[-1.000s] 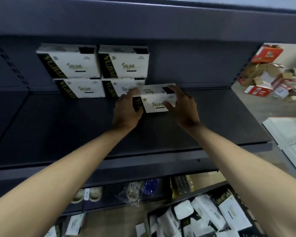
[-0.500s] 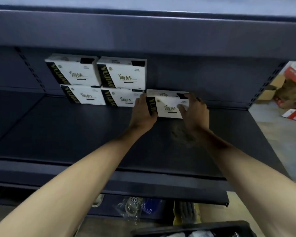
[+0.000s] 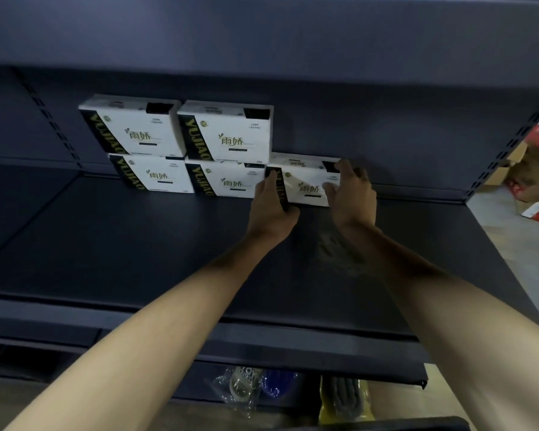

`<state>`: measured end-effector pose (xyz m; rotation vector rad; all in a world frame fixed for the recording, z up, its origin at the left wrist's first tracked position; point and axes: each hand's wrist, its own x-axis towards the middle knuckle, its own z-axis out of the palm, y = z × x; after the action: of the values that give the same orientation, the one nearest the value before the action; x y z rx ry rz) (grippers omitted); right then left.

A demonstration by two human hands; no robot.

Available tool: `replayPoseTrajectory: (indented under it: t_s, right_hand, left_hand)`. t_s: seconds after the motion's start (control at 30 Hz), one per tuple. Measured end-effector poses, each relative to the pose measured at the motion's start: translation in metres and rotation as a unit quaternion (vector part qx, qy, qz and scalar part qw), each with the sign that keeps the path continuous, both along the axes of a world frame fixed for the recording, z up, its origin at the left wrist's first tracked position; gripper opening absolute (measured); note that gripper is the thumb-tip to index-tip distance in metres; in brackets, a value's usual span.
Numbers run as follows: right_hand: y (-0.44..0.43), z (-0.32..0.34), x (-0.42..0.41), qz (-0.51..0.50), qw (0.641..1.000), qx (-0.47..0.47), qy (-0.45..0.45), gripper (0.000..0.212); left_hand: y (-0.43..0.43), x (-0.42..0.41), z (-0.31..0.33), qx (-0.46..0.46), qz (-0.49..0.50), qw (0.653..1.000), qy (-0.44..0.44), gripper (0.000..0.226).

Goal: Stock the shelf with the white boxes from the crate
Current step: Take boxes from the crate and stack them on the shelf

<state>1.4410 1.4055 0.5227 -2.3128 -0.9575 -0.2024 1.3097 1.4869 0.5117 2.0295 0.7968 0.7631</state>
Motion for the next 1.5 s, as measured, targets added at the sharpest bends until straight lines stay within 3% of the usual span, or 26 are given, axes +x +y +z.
replayPoseTrajectory:
  t_s: [0.23,0.43,0.6,0.7,0.77,0.83,0.93,1.03,1.23,1.37,1.5]
  right_hand:
    - [0.006,0.001,-0.001,-0.017,1.000,-0.001,0.007,0.040]
    - [-0.015,0.001,-0.011,-0.029,0.998,0.019,0.047,0.059]
    - [-0.046,0.006,-0.021,0.001,0.999,-0.032,0.030,0.046]
    - [-0.064,0.016,-0.032,0.026,0.998,-0.065,0.008,0.042]
    - [-0.080,0.023,-0.042,0.051,0.994,-0.094,-0.023,0.040]
    - [-0.104,0.029,-0.055,0.069,0.988,-0.132,-0.043,0.046]
    - [-0.150,0.030,-0.080,0.061,0.980,-0.182,-0.059,0.055]
    - [-0.207,0.022,-0.115,0.040,0.983,-0.172,-0.057,0.052]
    - [-0.332,-0.049,-0.187,0.010,0.970,-0.239,0.038,0.048]
    - [-0.399,-0.103,-0.211,-0.006,0.942,-0.312,0.123,0.049]
    - [-0.441,-0.145,-0.208,0.006,0.905,-0.389,0.174,0.051]
  left_hand:
    - [0.002,-0.003,-0.001,-0.015,-0.009,0.999,0.035,0.072]
    - [-0.005,-0.021,-0.002,0.017,-0.047,0.994,0.101,0.067]
    - [-0.014,-0.032,0.006,0.051,-0.061,0.987,0.142,0.066]
    - [-0.026,-0.043,0.014,0.160,-0.078,0.970,0.167,0.062]
    - [-0.035,-0.054,0.018,0.282,-0.099,0.932,0.203,0.058]
    - [-0.044,-0.068,0.022,0.323,-0.112,0.912,0.229,0.059]
    - [-0.068,-0.092,0.026,0.293,-0.130,0.910,0.262,0.061]
    - [-0.105,-0.122,0.024,0.287,-0.146,0.918,0.234,0.056]
    - [-0.214,-0.187,-0.035,0.319,-0.230,0.902,0.180,0.043]
    - [-0.277,-0.217,-0.093,0.222,-0.266,0.895,0.282,0.046]
    - [-0.319,-0.226,-0.141,0.194,-0.283,0.842,0.417,0.047]
